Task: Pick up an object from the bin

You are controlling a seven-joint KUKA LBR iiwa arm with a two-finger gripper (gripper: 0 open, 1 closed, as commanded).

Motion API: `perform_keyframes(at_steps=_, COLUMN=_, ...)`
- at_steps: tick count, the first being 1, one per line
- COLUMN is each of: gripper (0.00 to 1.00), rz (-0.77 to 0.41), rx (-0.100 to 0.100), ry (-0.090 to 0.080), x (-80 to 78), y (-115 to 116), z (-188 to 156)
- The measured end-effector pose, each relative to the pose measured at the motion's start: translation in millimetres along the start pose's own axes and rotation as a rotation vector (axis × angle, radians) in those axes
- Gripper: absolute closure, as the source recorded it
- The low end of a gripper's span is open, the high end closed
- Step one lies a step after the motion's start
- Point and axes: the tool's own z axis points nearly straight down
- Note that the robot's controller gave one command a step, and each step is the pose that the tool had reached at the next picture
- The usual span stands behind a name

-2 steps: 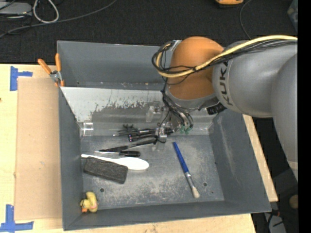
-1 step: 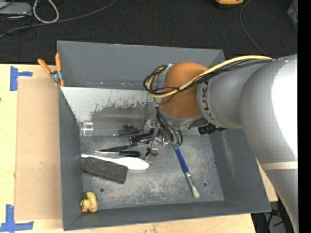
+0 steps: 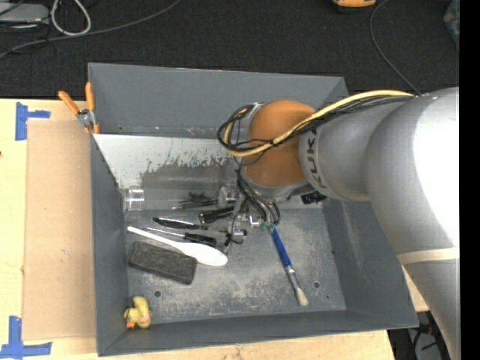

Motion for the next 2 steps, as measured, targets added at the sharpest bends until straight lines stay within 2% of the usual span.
perform_keyframes(at_steps=1, gripper=0.00, rz=-0.002, rx=0.000, ry=0.007, x=25.3, y=14.7, z=-12.4)
perform_keyframes(at_steps=2, gripper=0.00, rz=-0.003, rx=-0.001, ry=-0.002, x=7.5, y=4.9, z=-4.7)
